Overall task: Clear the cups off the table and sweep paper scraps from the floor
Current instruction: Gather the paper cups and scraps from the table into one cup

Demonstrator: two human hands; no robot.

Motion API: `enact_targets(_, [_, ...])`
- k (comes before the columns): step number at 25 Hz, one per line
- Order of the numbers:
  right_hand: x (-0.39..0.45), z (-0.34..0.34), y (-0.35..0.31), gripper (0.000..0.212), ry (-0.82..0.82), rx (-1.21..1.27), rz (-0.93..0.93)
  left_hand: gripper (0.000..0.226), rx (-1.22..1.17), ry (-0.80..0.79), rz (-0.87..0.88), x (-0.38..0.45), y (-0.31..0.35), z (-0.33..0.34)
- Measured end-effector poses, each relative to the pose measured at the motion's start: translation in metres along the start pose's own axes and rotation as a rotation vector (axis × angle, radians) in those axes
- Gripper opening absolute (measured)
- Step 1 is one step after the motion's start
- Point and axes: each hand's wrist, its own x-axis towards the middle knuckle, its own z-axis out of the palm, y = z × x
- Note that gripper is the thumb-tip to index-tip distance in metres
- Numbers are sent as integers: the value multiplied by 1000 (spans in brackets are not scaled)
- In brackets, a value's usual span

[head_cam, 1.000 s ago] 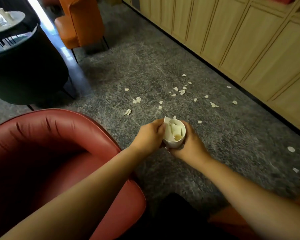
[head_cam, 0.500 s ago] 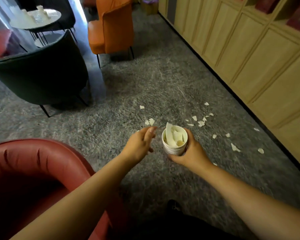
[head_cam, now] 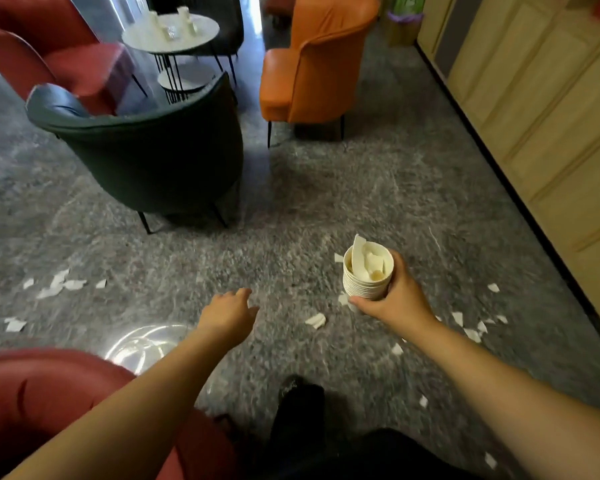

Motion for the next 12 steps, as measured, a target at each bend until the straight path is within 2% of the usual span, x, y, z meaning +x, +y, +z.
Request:
enact_targets(7, [172,16,-32,86,24,1,64,49,88,40,33,133,-4,-95])
enact_targets(12, [290,19,-27,83,30,-22,85,48,95,66,48,236,11,-148])
